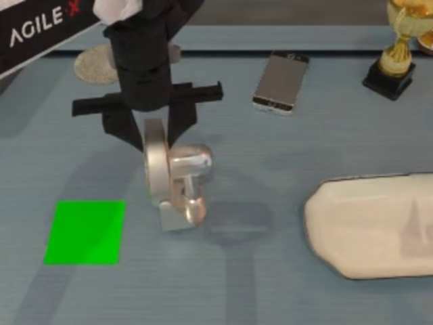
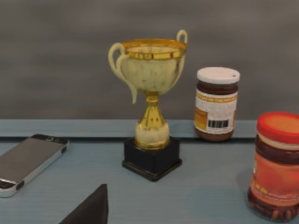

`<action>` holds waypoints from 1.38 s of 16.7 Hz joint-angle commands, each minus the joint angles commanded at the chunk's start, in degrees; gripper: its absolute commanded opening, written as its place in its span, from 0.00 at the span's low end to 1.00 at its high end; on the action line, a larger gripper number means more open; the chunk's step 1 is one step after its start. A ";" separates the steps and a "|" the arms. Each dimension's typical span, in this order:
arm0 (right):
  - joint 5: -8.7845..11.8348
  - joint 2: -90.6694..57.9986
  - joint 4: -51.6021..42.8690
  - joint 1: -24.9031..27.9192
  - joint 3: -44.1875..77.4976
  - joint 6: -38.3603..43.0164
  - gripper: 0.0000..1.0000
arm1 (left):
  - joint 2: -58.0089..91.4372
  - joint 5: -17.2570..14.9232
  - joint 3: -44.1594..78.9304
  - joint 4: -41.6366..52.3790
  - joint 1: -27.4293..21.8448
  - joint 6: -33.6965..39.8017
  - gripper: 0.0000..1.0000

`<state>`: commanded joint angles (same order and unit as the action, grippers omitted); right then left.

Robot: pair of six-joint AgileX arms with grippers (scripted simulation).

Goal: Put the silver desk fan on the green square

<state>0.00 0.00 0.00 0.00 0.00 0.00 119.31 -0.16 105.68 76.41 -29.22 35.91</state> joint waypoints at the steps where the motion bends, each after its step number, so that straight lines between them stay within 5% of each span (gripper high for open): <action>1: 0.00 0.00 0.00 0.00 0.00 0.00 1.00 | 0.00 0.00 0.00 0.00 0.00 0.00 0.00; 23: 0.00 0.00 0.00 0.00 0.00 0.00 1.00 | 0.94 0.02 12.94 11.98 0.91 0.68 0.00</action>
<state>0.00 0.00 0.00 0.00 0.00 0.00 120.25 -0.14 118.62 88.39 -28.31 36.59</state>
